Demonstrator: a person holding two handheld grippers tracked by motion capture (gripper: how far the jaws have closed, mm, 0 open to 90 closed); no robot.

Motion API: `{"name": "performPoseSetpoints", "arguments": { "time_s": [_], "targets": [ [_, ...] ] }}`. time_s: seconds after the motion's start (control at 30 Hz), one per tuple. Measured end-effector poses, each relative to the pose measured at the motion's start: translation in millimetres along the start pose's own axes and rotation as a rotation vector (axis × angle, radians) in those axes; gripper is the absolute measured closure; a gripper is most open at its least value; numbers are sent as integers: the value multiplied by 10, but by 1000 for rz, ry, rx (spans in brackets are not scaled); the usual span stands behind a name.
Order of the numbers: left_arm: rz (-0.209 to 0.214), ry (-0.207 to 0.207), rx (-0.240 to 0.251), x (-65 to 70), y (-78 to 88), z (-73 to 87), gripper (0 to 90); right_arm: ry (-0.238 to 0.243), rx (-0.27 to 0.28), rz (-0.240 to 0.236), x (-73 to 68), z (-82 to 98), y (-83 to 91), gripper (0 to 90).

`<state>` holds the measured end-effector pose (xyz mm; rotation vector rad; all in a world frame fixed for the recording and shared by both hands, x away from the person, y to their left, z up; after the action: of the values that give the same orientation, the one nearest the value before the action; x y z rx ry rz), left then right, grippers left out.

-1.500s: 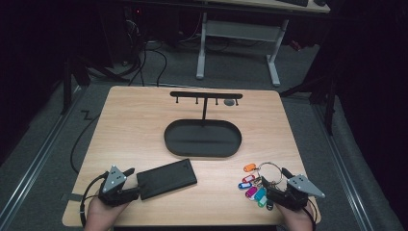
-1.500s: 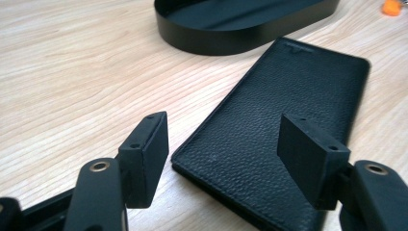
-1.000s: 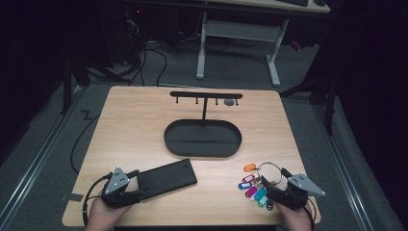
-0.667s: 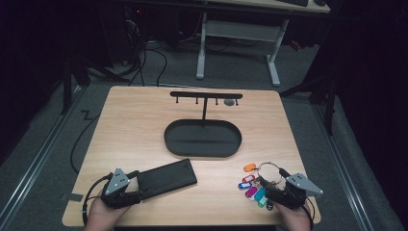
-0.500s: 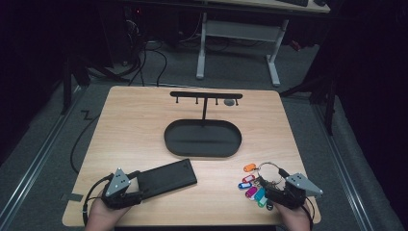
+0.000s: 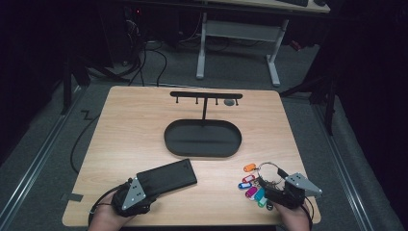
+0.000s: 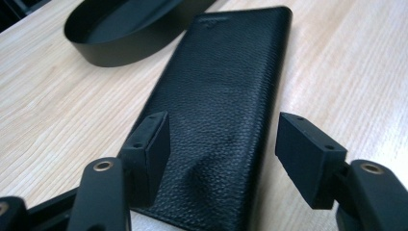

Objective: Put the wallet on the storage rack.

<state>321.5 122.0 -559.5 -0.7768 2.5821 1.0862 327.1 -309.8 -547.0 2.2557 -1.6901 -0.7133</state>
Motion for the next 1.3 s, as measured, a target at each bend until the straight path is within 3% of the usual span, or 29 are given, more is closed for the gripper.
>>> {"name": "performPoseSetpoints", "arguments": {
  "time_s": [0.2,0.43,0.63,0.77,0.97,1.1,1.3],
  "targets": [
    [-4,-72,-32,50,-36,6,386,-7,0,0,26,-1,-2,154],
    [-15,-126,-51,82,-66,23,448,-9,-4,-4,32,5,-4,154],
    [-29,-175,-81,104,-130,36,447,-14,-6,-5,32,6,-7,154],
    [-27,-172,-82,91,-142,31,438,-9,-6,-6,33,5,-9,155],
    [28,-109,-49,46,-152,64,349,-14,-10,-8,36,10,-9,156],
    [27,-110,-42,45,-152,69,350,-18,-13,-9,39,13,-10,157],
    [4,-112,-35,26,-152,92,434,-25,-14,-12,47,16,-14,158]
  ]
}}
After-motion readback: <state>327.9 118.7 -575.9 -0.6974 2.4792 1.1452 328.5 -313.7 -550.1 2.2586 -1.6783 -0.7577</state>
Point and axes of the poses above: each handheld gripper's, and its own axes: y roughly backward along the jaws, z roughly out of its underside, x roughly to its right, the point moved 7 cm from there along -y, roughly forward along the jaws, and after that the axes turned 12 degrees about -y, right-handed, at the moved point
